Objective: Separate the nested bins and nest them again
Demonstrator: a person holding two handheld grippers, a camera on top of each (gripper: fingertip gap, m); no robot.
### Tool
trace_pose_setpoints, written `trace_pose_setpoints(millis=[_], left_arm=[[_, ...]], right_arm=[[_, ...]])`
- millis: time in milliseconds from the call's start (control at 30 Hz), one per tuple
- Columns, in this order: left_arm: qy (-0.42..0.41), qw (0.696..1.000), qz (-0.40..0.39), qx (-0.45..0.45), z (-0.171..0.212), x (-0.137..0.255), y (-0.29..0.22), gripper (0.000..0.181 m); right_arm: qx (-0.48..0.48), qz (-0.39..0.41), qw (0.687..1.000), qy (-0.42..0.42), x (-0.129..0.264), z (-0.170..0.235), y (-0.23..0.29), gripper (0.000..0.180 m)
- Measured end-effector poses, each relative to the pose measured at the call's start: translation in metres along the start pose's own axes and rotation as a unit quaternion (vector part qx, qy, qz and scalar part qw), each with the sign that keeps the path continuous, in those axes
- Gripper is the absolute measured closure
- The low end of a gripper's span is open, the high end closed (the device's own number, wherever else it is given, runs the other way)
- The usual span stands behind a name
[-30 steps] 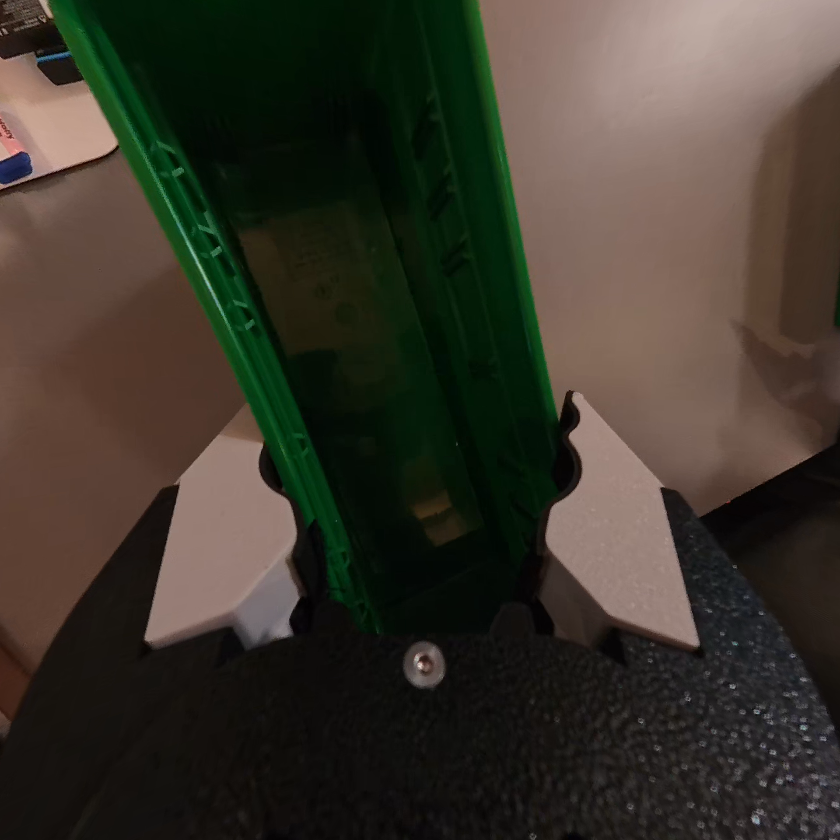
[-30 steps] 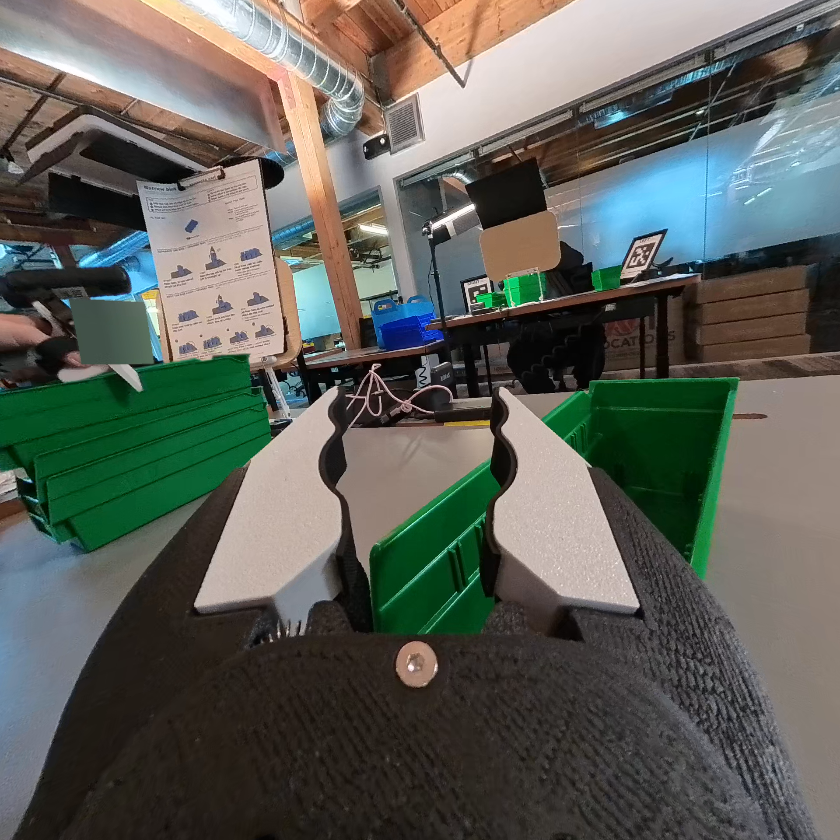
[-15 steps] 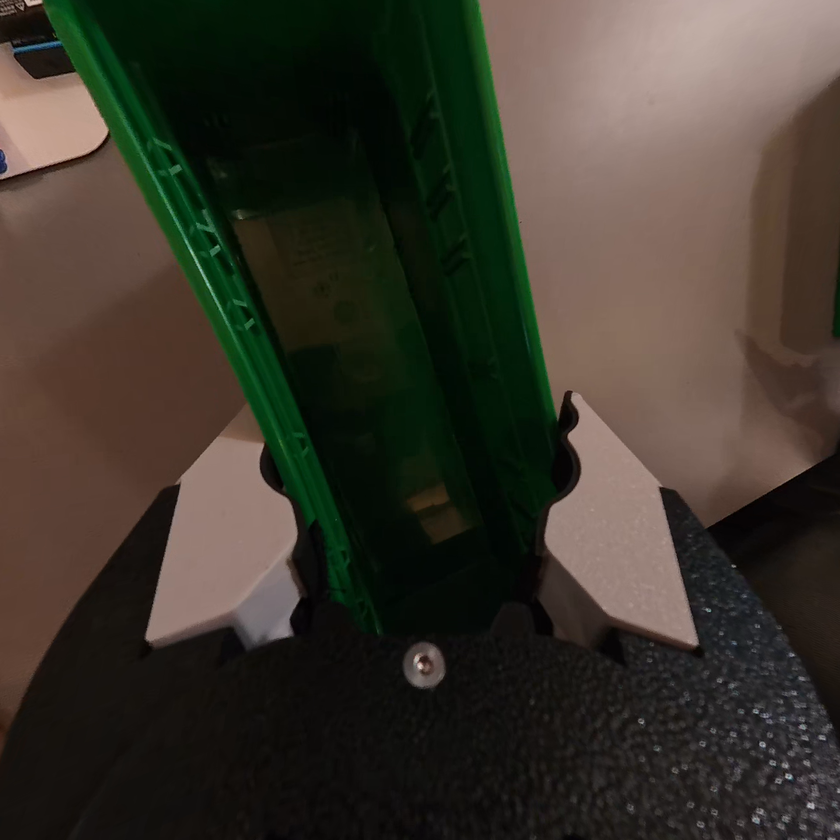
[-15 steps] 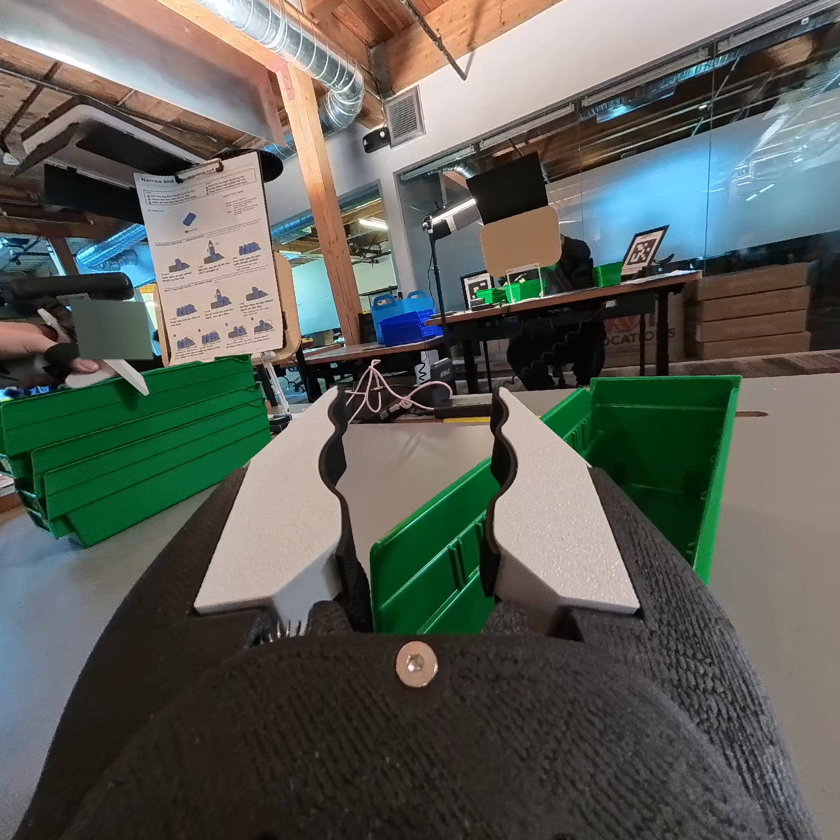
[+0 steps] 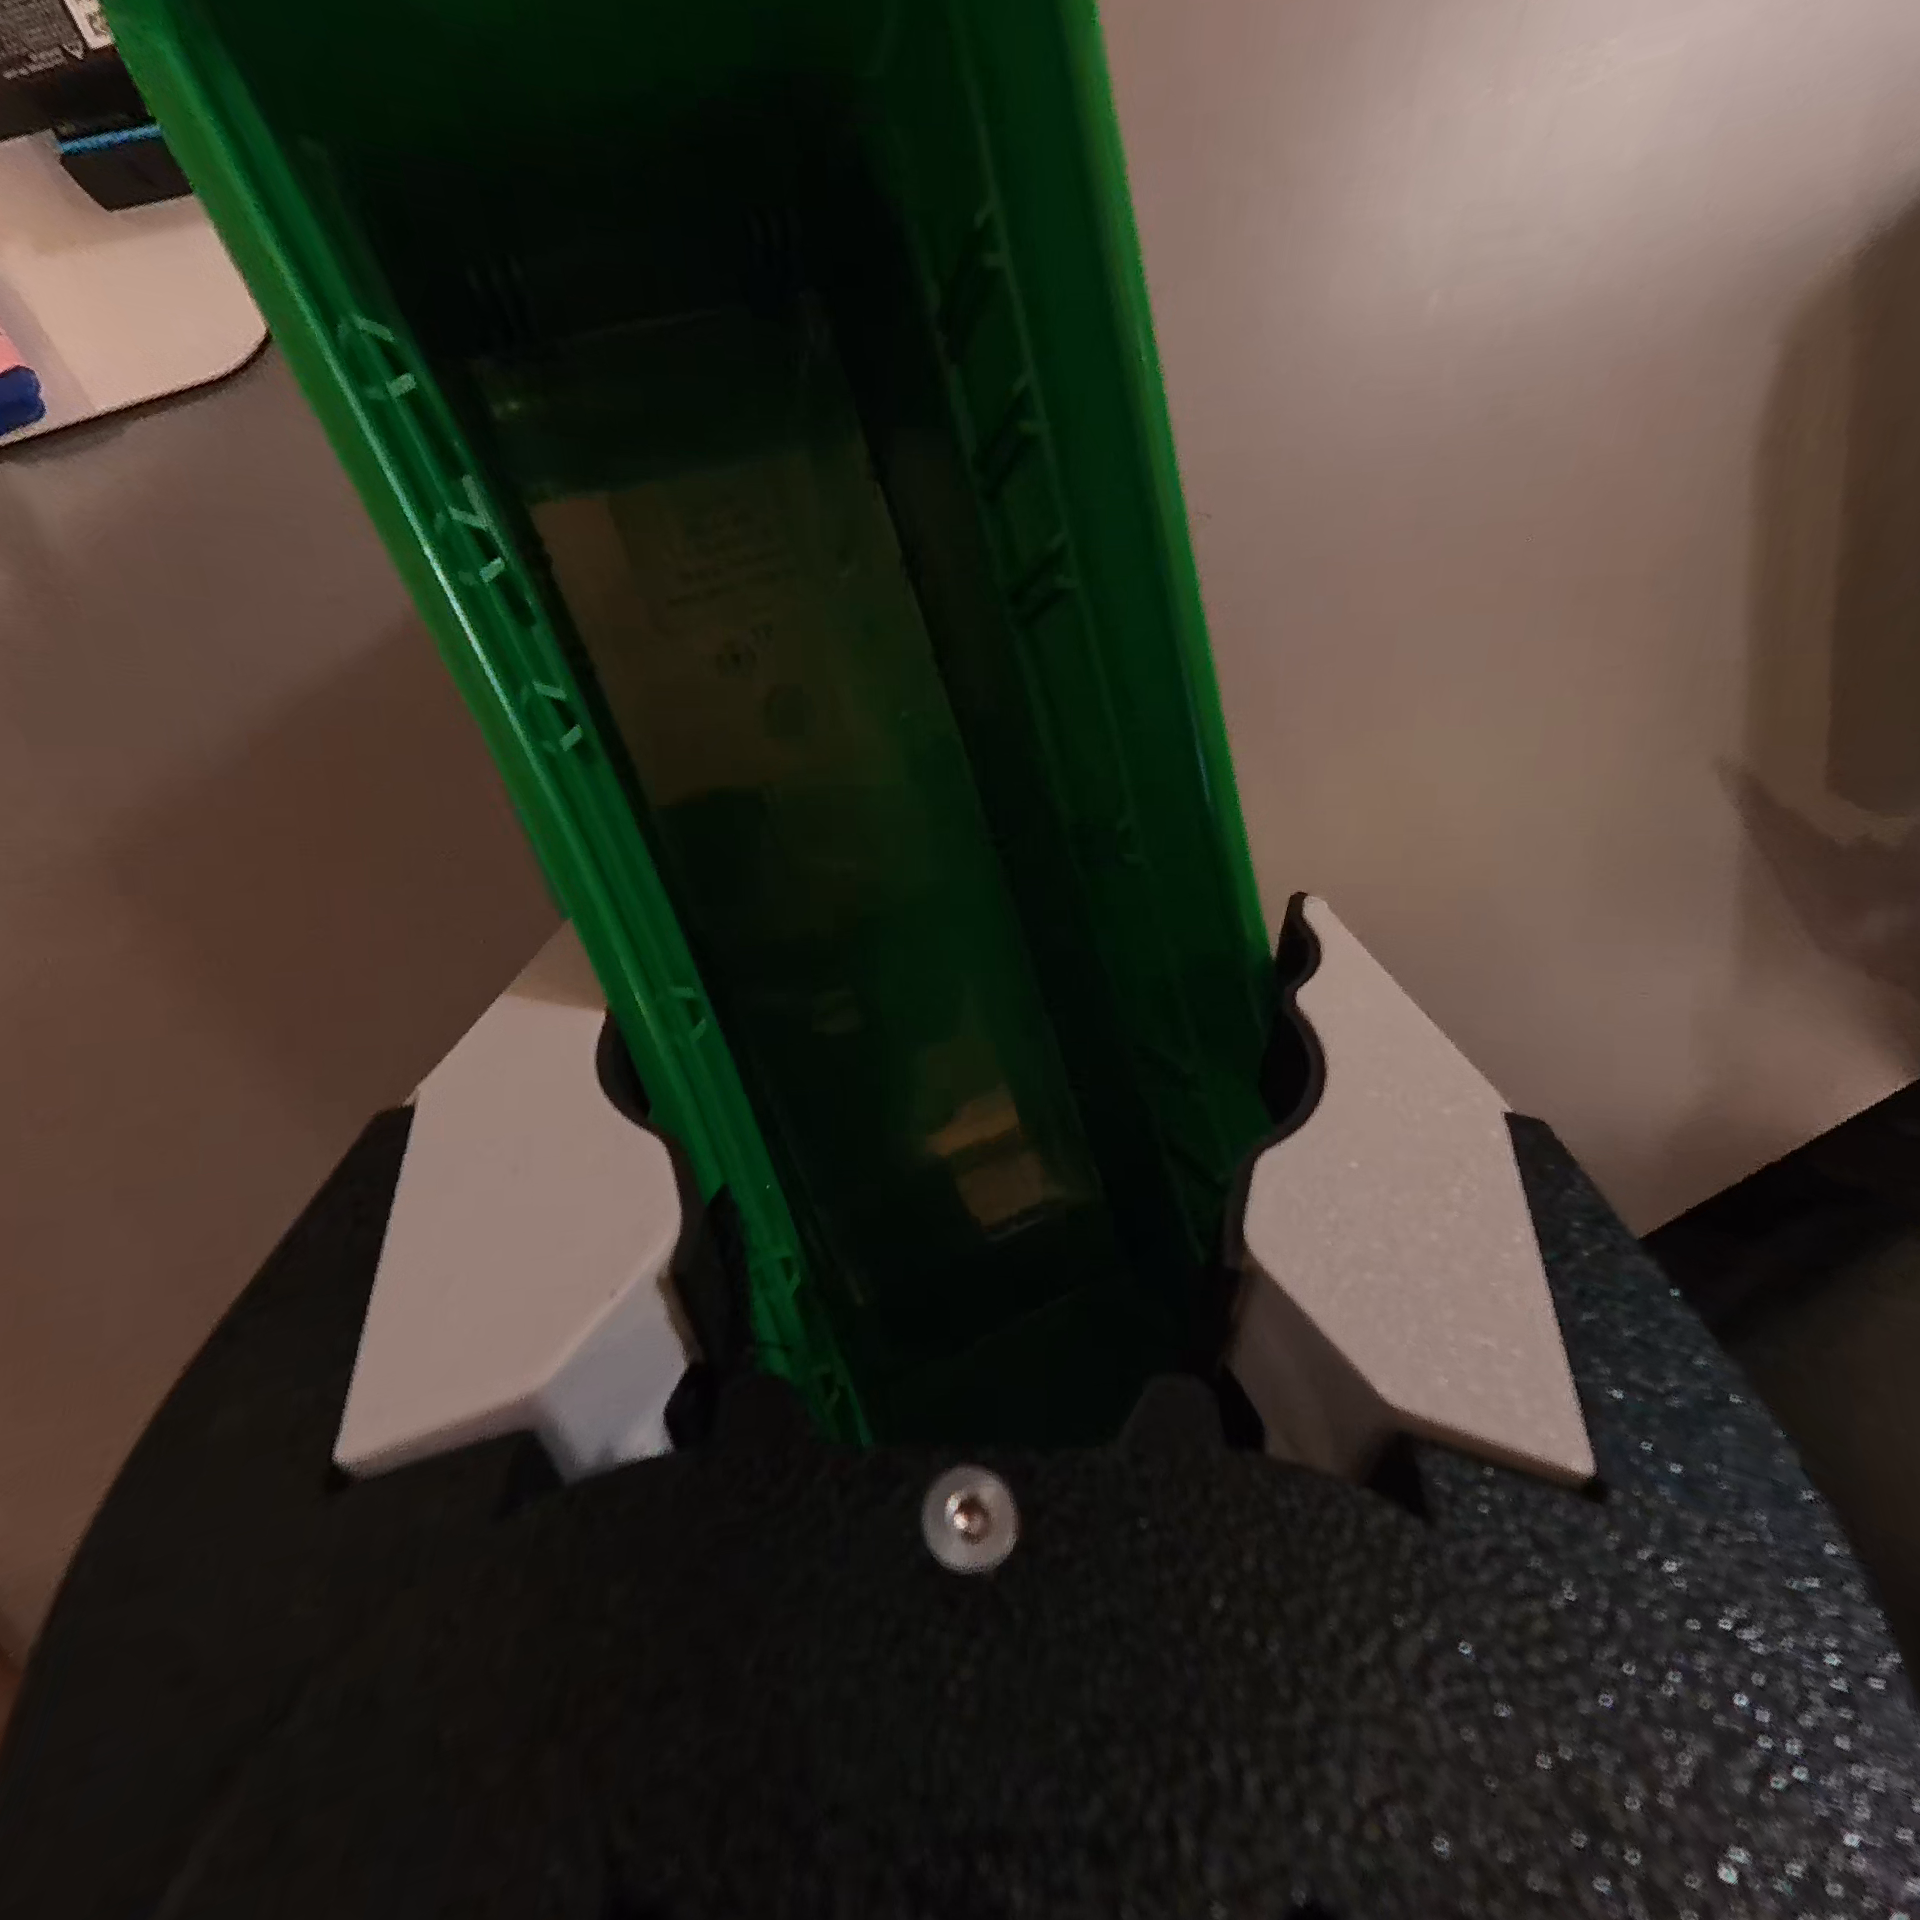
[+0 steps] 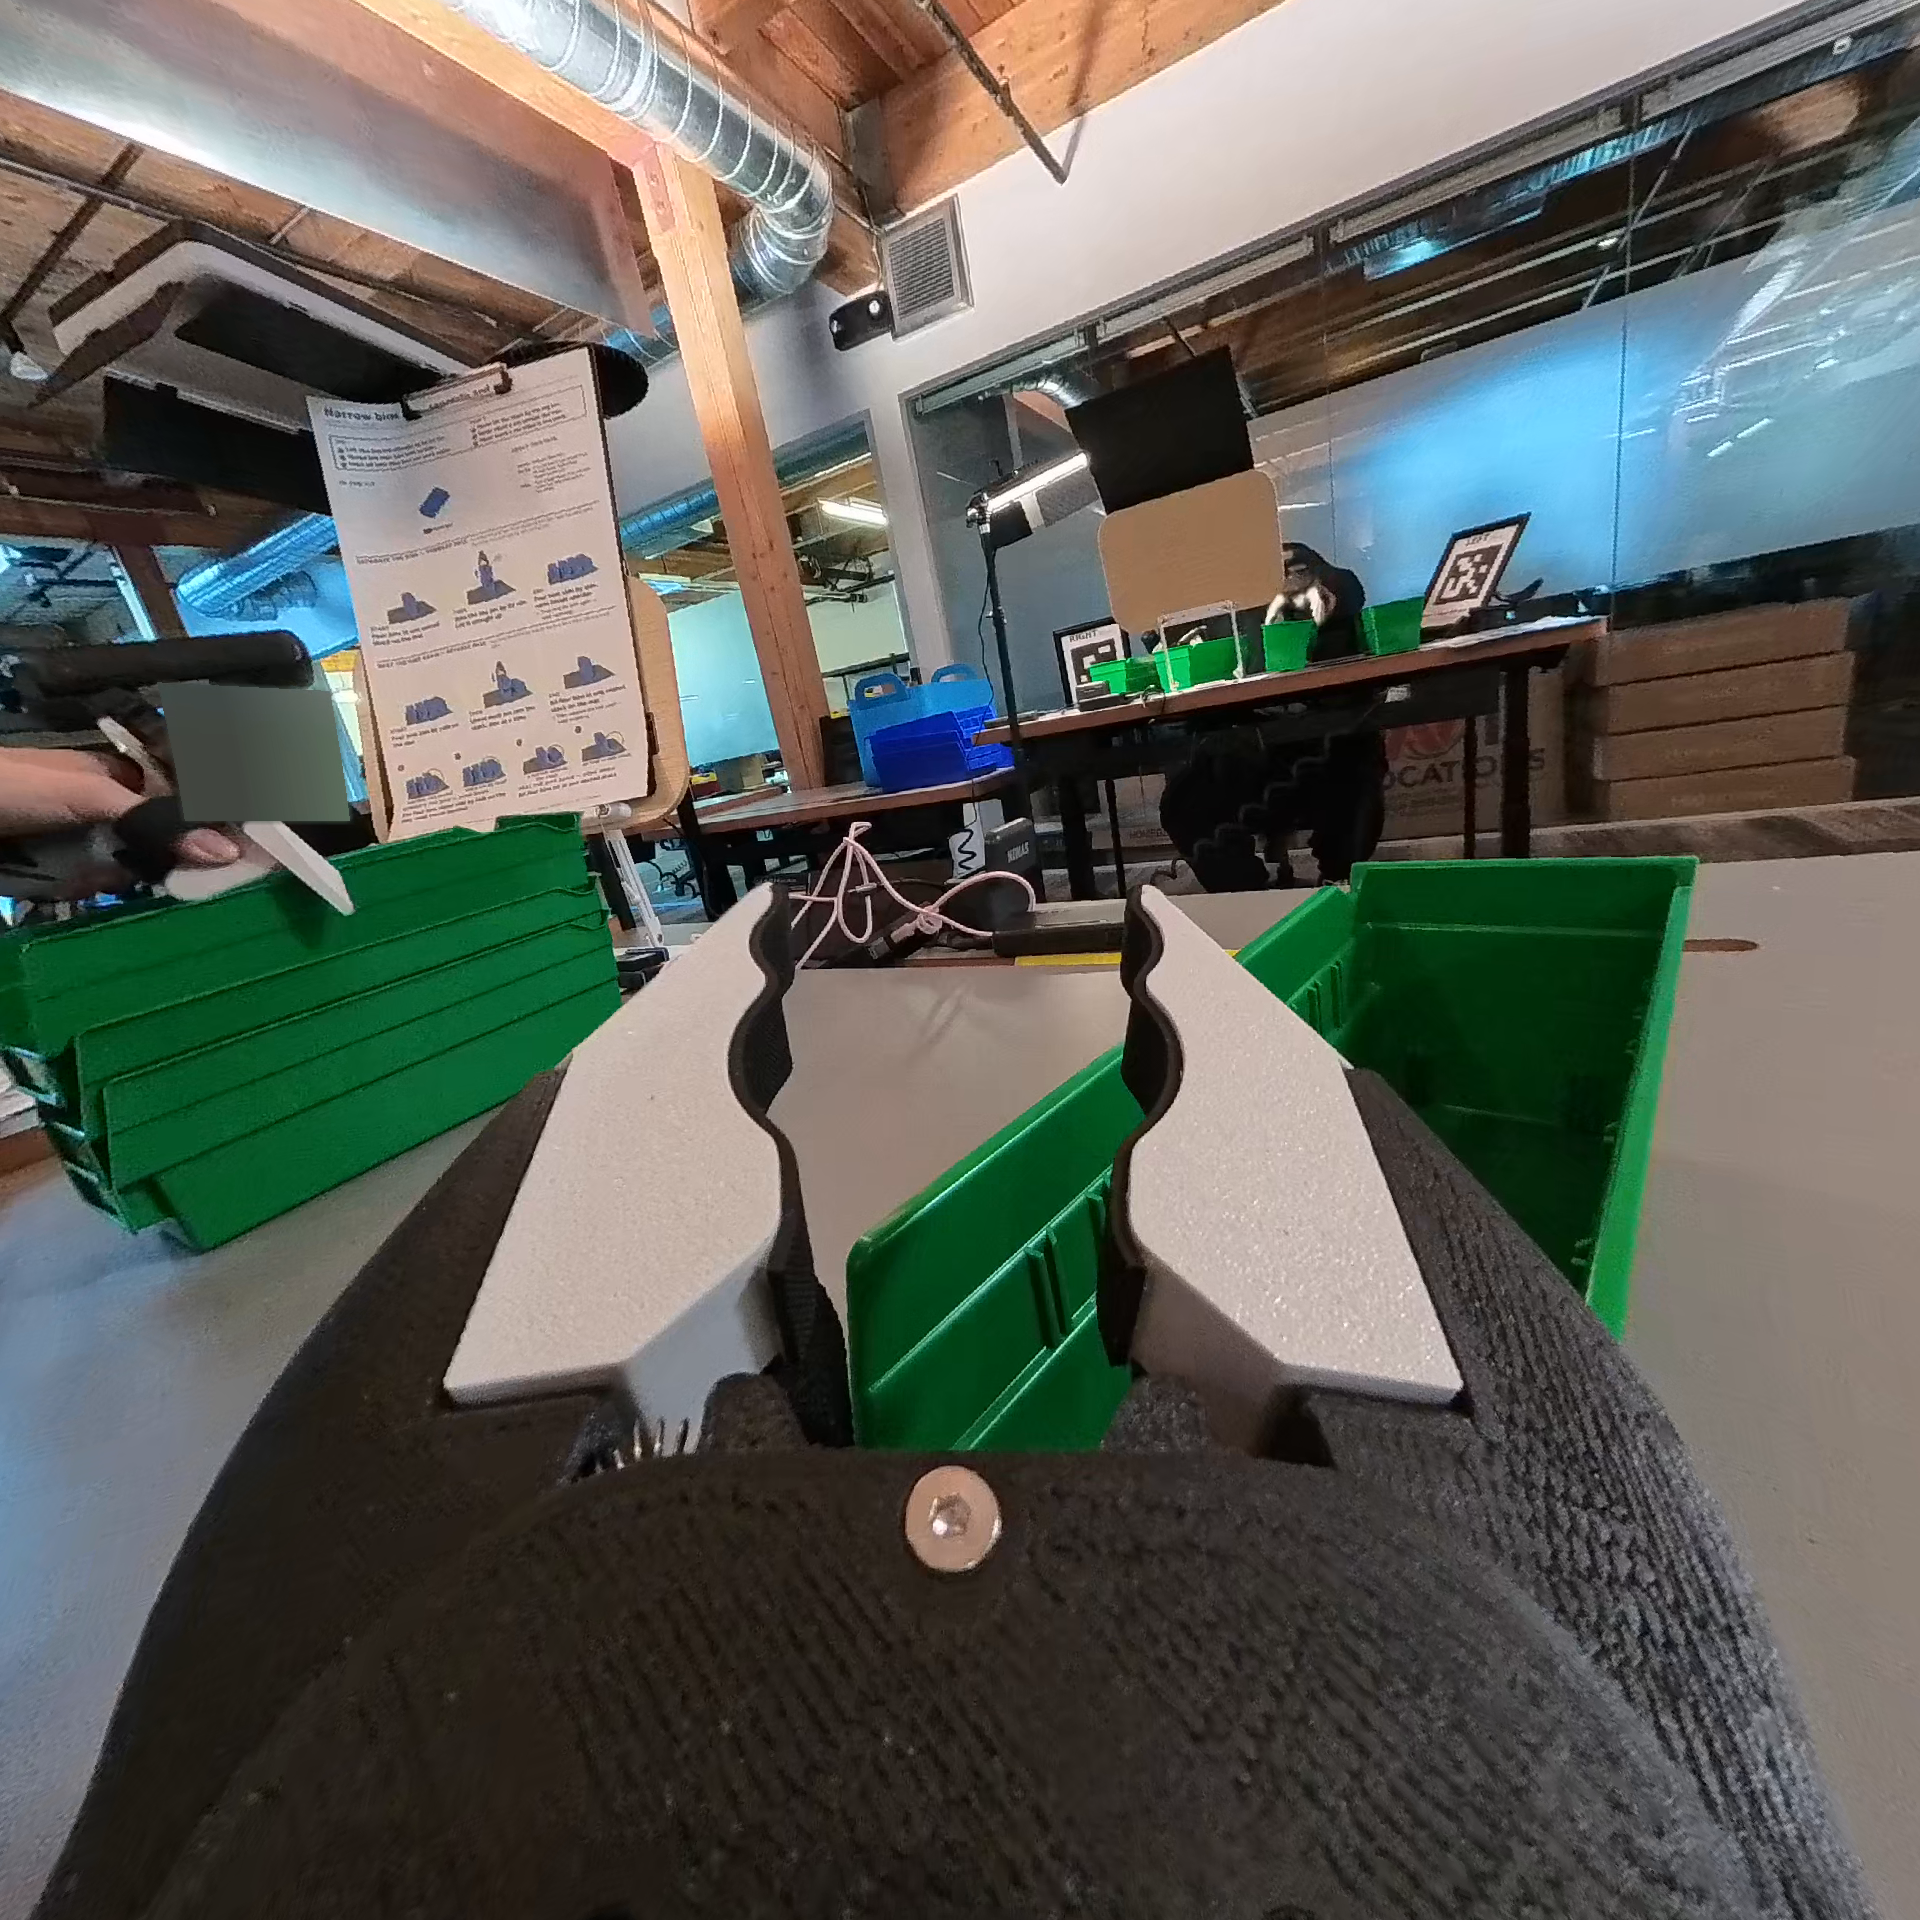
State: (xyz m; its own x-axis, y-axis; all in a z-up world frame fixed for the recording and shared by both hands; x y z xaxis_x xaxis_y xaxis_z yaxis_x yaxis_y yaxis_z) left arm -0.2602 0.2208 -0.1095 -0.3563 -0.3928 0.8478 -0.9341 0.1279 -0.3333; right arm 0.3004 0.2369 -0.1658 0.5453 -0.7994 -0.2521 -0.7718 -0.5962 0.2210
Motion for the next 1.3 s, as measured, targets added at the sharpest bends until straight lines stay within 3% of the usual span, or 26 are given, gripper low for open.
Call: trace_pose_setpoints(millis=[1300], left_arm=[[0.021, 1.0, 0.003, 0.006, 0.001, -0.0063, 0.0034, 0.065]], right_arm=[[-0.004, -0.002, 1.0, 0.0, 0.0008, 0.0002, -0.0001, 0.117]])
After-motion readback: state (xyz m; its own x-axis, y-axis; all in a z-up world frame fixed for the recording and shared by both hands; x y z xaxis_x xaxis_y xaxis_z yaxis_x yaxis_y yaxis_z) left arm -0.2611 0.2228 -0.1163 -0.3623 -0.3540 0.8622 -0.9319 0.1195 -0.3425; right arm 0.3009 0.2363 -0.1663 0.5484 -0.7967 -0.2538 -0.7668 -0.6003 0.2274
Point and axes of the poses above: each gripper's, where its closed fingertips meet, x back along the fingers, z out of its underside, y = z × x across the jaws, the point moved 8 cm from there along x, back along the fingers, and after that the axes turned 8 degrees about z, right-handed, at the moved point
